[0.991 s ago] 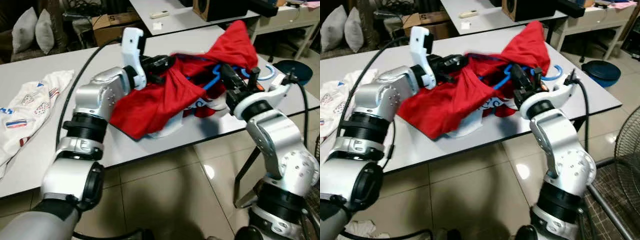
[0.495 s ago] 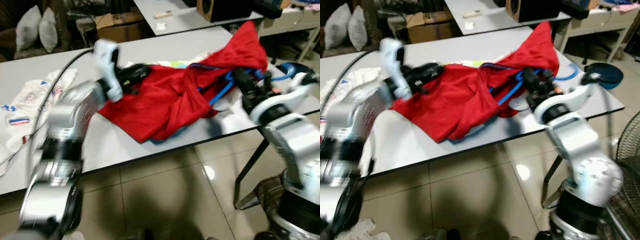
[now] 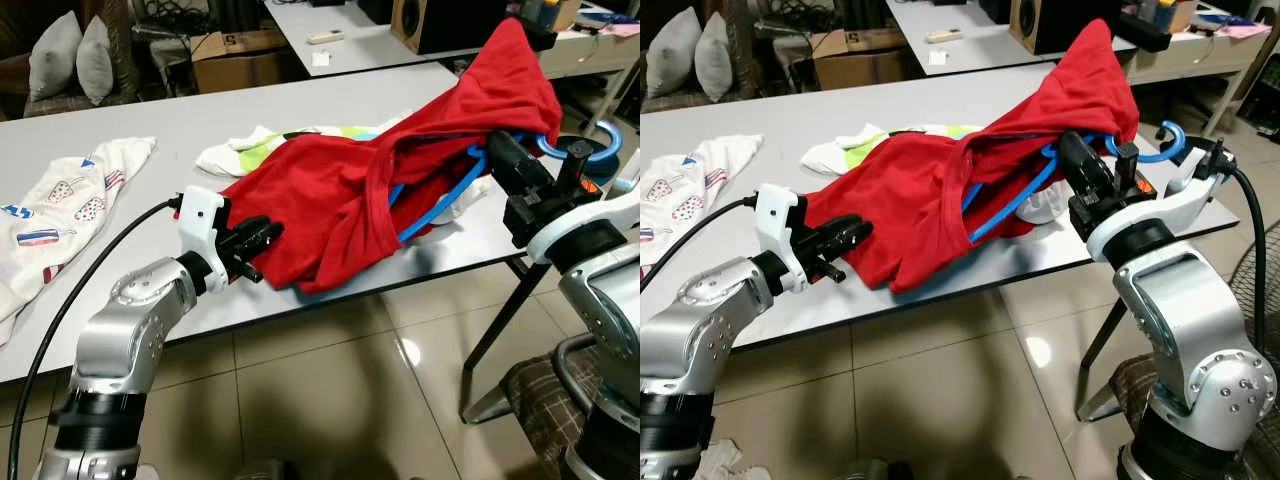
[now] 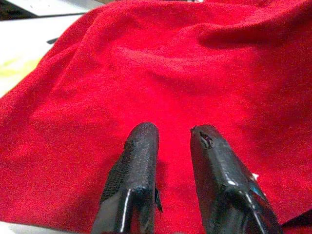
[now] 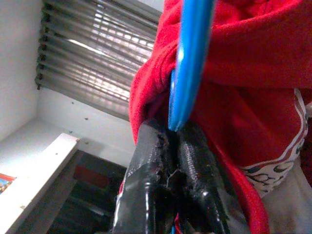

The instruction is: Hang hanger

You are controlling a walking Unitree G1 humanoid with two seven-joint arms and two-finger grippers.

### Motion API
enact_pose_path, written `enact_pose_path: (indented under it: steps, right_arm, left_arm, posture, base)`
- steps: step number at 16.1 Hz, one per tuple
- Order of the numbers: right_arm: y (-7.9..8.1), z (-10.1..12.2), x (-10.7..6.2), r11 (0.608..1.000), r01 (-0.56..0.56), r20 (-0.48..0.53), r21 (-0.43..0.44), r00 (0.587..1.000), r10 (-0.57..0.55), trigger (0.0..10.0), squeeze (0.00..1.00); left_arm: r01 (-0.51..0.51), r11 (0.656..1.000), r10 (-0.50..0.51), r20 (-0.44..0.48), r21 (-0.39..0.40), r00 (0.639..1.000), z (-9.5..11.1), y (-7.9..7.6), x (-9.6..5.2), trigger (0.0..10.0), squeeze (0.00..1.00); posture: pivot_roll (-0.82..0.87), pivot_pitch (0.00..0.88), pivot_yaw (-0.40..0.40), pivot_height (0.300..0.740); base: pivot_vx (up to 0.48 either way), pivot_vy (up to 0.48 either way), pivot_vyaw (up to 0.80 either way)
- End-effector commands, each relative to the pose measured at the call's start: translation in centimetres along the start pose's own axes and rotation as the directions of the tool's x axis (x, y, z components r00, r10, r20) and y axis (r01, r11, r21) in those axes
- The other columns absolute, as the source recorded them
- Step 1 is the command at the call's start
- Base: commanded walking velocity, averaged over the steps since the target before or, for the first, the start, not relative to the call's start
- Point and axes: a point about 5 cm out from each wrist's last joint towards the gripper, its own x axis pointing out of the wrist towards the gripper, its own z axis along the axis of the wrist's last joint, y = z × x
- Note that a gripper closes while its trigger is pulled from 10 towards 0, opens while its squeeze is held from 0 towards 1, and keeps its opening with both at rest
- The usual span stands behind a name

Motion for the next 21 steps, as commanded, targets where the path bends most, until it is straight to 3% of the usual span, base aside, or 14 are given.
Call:
enact_pose_path:
  steps: [1, 14, 17, 21]
  right_arm:
    - [0.4, -0.1, -0.4, 1.0, -0.023, -0.008, -0.005, 1.0, 0.023, 10.0, 0.0]
    - [-0.2, -0.2, -1.1, 0.999, -0.026, -0.022, -0.019, 0.999, 0.026, 10.0, 0.0]
    - [-0.5, -0.5, -1.7, 0.999, -0.031, -0.044, -0.04, 0.999, 0.029, 10.0, 0.0]
    - [-2.4, -1.2, -3.2, 0.983, 0.032, -0.122, -0.179, 0.991, -0.054, 10.0, 0.0]
  left_arm:
    - [-0.008, 1.0, 0.008, -0.02, 0.012, 1.0, -0.2, -0.5, -0.2, 10.0, 0.0]
    - [-0.031, 0.999, 0.032, -0.034, 0.031, 0.999, 0.0, 0.0, -0.4, 10.0, 0.0]
    - [-0.042, 0.998, 0.043, -0.034, 0.04, 0.999, 0.1, 0.4, -0.7, 10.0, 0.0]
    - [-0.078, 0.995, 0.082, -0.071, 0.068, 0.994, -0.3, 2.5, -2.1, 10.0, 0.0]
  posture:
    - [-0.11, 0.0, 0.05, 0.74]
    - [-0.1, 0.0, 0.064, 0.74]
    - [-0.1, 0.0, 0.06, 0.74]
    - [-0.1, 0.0, 0.051, 0.74]
  base:
    - [-0.281, 0.0, 0.0]
    - [-0.267, 0.0, 0.0]
    - [0.0, 0.0, 0.0]
    - [0.0, 0.0, 0.0]
